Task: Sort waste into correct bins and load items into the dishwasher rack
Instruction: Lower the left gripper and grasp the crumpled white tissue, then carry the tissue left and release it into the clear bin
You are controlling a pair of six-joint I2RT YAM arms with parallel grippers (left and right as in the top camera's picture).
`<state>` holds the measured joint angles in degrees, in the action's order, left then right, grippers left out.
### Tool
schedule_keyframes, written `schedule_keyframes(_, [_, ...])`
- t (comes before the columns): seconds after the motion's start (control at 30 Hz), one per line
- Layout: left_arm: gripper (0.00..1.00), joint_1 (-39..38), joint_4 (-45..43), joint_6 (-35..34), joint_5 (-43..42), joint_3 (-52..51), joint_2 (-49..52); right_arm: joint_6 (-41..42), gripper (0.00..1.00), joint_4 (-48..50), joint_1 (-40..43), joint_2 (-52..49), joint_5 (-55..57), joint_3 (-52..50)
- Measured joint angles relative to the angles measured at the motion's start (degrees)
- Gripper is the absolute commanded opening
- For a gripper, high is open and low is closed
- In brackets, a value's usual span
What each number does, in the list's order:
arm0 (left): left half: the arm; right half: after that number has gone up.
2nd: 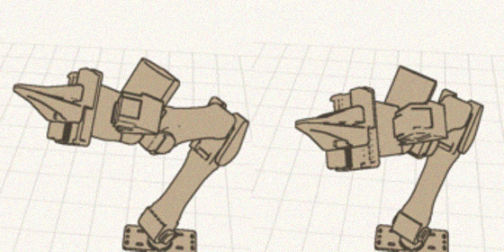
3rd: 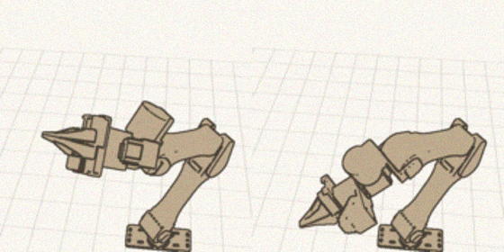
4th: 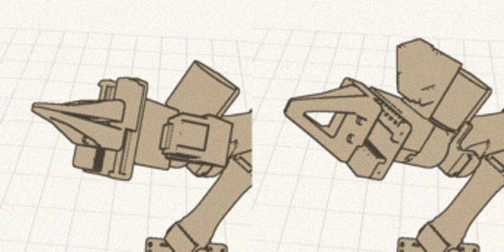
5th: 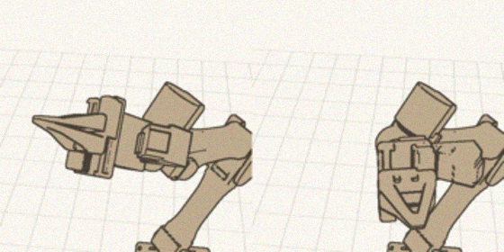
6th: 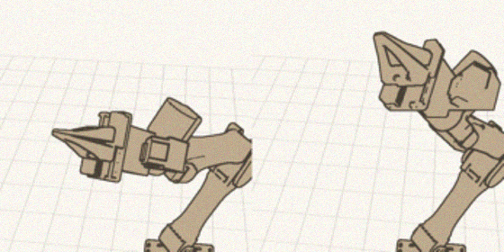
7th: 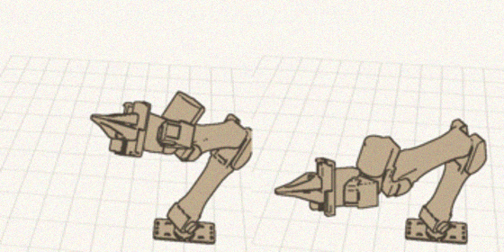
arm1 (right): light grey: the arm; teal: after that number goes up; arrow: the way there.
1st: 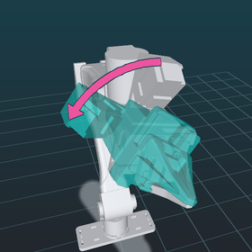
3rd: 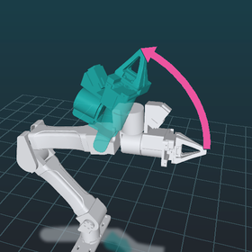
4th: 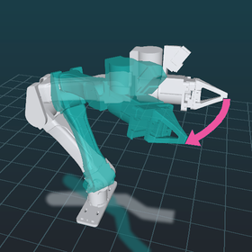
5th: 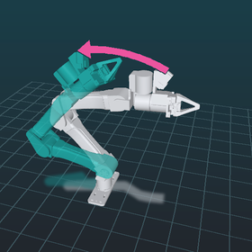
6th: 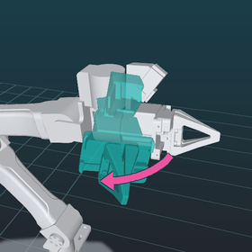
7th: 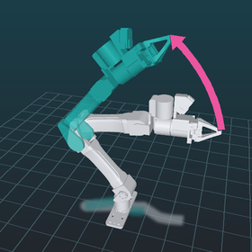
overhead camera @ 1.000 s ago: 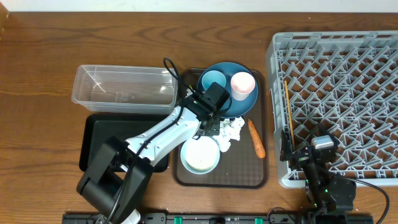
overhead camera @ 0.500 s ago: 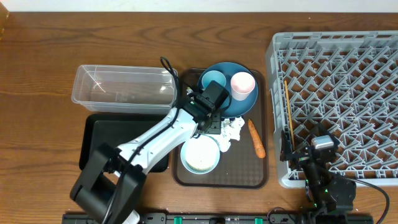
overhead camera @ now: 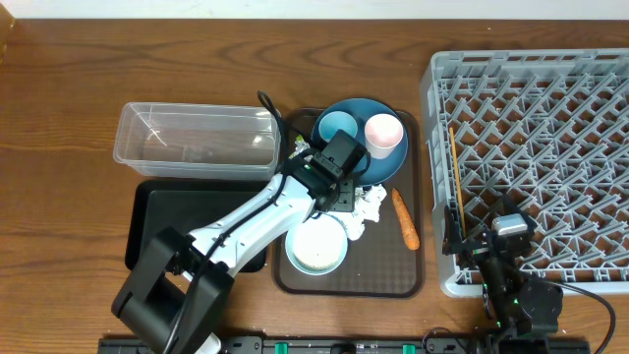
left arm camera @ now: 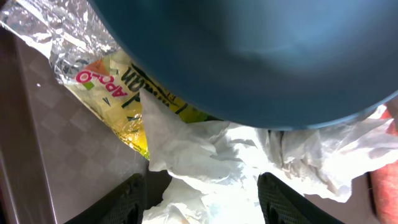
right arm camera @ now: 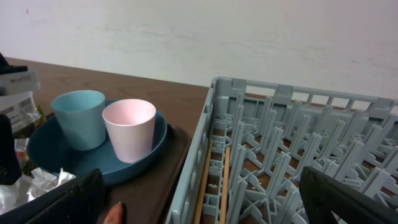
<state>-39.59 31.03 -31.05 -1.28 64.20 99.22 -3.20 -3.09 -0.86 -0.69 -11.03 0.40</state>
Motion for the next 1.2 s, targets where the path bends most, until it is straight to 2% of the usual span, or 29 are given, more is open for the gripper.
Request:
schedule_keyframes(0.83, [0.57,0.0,-4.3,0.0,0.0,-3.7,0.6,0.0,0.99,0.0,0.0,0.0,0.0,0.0])
schedule_keyframes(1.2, [0.14,0.0,-4.7,-0.4,0.0,-3.8,2.6,0.0,0.99,0.0,0.0,0.0,0.0,0.0])
